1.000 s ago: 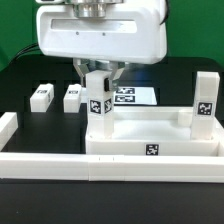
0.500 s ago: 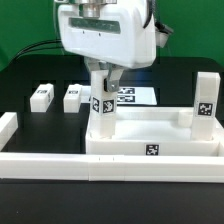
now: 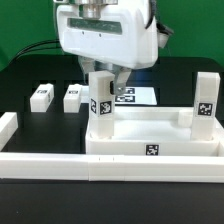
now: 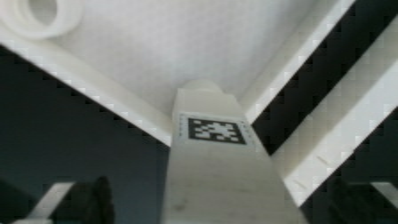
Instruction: Assemble desk
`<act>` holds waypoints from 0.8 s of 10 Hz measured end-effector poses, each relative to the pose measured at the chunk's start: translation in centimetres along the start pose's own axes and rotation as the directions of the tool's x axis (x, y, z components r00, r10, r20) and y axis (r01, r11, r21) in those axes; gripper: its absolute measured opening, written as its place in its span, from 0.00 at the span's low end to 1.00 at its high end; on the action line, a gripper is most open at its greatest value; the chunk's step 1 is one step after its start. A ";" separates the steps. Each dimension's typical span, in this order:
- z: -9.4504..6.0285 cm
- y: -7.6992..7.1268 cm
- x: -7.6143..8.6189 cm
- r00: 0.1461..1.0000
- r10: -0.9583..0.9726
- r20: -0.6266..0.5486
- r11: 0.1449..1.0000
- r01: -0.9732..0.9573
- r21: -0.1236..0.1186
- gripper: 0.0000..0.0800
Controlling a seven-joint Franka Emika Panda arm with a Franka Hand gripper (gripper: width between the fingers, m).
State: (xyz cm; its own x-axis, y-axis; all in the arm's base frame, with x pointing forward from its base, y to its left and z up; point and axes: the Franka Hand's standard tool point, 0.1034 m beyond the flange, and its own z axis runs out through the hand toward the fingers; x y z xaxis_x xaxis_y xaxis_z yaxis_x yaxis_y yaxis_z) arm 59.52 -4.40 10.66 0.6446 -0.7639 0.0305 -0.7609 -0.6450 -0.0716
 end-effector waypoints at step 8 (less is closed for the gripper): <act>0.2 -0.5 -0.2 0.708 -0.706 0.003 0.708 0.706 -0.018 0.81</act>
Offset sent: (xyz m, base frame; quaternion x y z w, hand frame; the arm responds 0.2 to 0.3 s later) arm 0.0095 0.0057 -0.0001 0.0022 -0.0008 -0.2724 0.9622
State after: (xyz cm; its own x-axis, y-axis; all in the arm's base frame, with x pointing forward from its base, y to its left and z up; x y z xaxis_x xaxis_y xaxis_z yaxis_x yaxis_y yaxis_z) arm 59.81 -3.92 10.46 0.9939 -0.0855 0.0694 -0.0850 -0.9963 -0.0110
